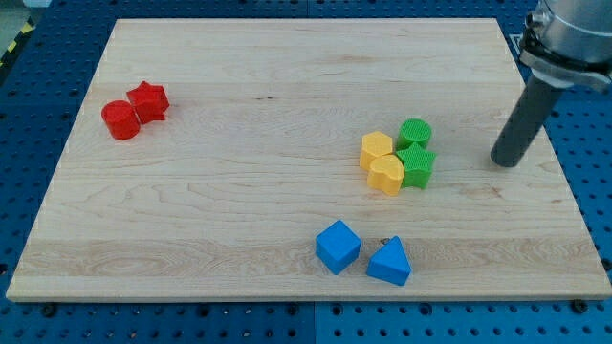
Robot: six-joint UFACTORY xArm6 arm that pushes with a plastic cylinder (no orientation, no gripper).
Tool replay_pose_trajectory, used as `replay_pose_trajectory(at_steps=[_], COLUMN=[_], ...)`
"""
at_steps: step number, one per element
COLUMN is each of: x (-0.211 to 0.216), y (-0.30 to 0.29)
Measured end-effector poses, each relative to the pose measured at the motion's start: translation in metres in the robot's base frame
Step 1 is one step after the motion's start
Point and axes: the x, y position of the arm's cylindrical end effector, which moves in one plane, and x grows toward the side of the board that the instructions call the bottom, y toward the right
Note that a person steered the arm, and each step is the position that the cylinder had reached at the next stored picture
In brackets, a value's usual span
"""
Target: Move your arm towards blue triangle
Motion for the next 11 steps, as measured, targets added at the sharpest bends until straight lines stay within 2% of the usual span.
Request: replay_pose_trajectory(at_steps=[1, 4, 6, 9, 11], x=[0.031, 0.091, 0.14, 0.14, 0.141], y=[-0.007, -0.076, -0.076, -0.081, -0.124])
